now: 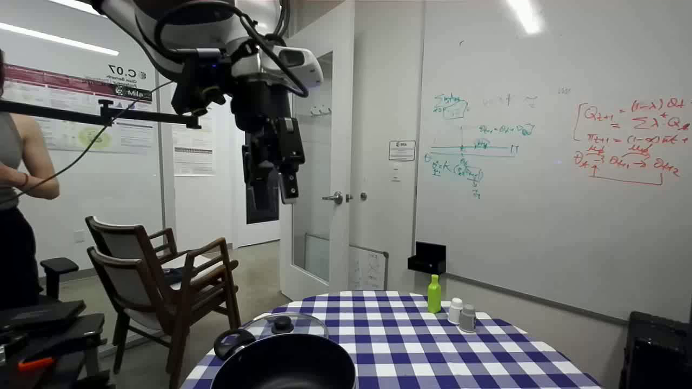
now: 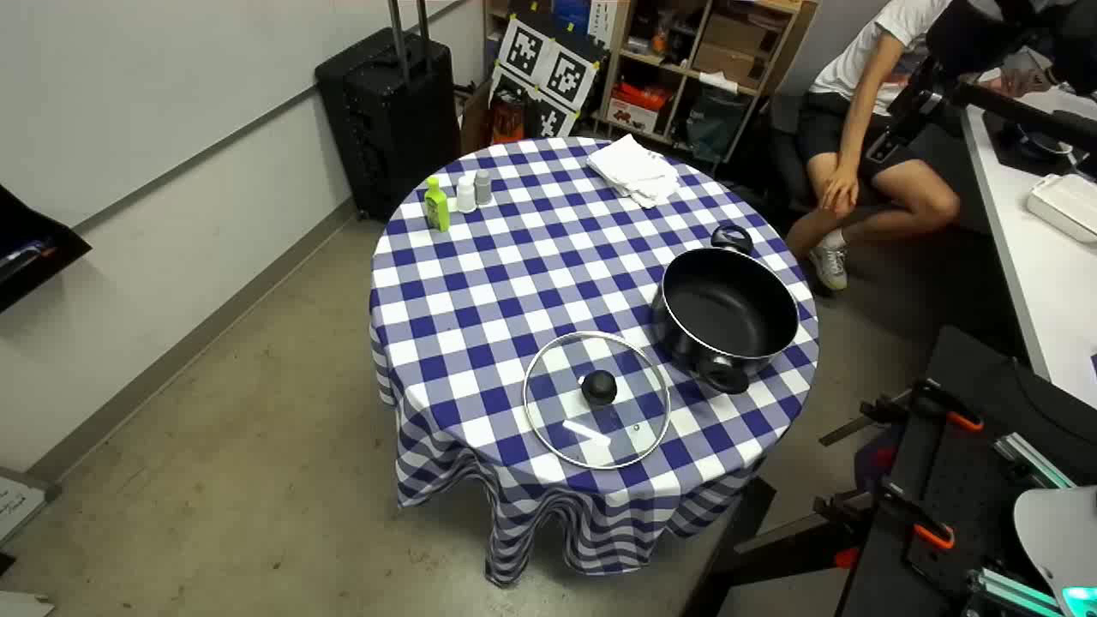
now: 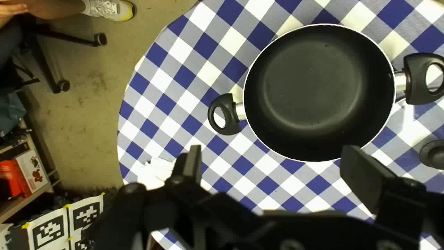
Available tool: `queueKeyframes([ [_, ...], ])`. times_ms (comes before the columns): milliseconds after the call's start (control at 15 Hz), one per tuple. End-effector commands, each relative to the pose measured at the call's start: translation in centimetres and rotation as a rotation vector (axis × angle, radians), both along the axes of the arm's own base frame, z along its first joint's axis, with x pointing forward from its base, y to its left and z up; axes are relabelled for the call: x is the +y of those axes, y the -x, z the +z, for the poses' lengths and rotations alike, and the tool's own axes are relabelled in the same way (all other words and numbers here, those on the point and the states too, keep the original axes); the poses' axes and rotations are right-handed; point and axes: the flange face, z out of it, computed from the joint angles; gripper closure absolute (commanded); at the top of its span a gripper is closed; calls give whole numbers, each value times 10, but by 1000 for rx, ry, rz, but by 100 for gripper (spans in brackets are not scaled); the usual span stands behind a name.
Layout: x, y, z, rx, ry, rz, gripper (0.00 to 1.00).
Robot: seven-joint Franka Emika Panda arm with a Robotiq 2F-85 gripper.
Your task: Put the glass lid on the black pot
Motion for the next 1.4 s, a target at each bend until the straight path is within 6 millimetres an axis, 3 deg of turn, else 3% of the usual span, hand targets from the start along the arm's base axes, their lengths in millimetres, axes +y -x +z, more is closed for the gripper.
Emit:
queueKeyframes([
  [0,0,0,1,1,0,0,0],
  [400,0,-2,-1,-1,7,3,0],
  [667,14,-28,-22,46,36,43,0],
  [1067,118,-105,-72,96,84,296,0],
  [1333,179,-142,-107,170,155,457,0],
])
